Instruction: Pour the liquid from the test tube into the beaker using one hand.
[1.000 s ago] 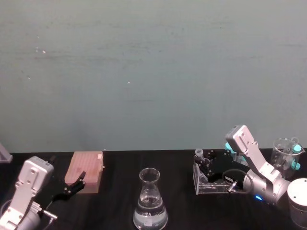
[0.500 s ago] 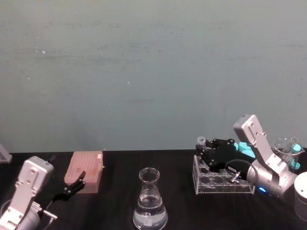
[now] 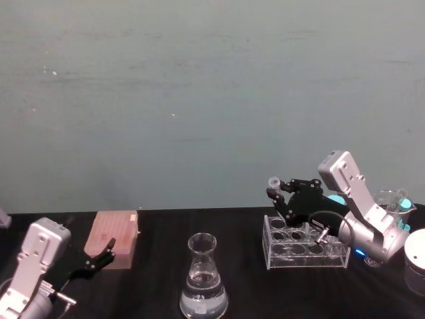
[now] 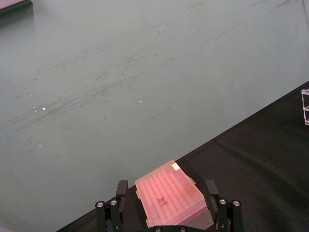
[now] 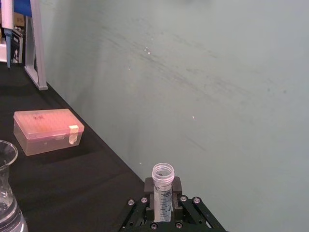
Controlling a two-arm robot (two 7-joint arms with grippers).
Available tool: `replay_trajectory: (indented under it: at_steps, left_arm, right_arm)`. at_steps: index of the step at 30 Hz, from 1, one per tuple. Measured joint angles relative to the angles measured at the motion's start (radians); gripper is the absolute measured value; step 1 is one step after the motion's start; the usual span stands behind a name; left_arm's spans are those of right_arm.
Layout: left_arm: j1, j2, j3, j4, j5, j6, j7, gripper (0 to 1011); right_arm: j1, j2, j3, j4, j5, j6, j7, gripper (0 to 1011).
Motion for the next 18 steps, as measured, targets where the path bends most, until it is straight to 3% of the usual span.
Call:
replay_trajectory:
  at_steps: [18]
  left_arm:
    - [0.0,0.0,0.0,0.0,0.0,0.0,0.0,1000]
  right_arm:
    - [0.001,0.006,-0.045,-0.073,-0.08,-0.047,-0.019,198]
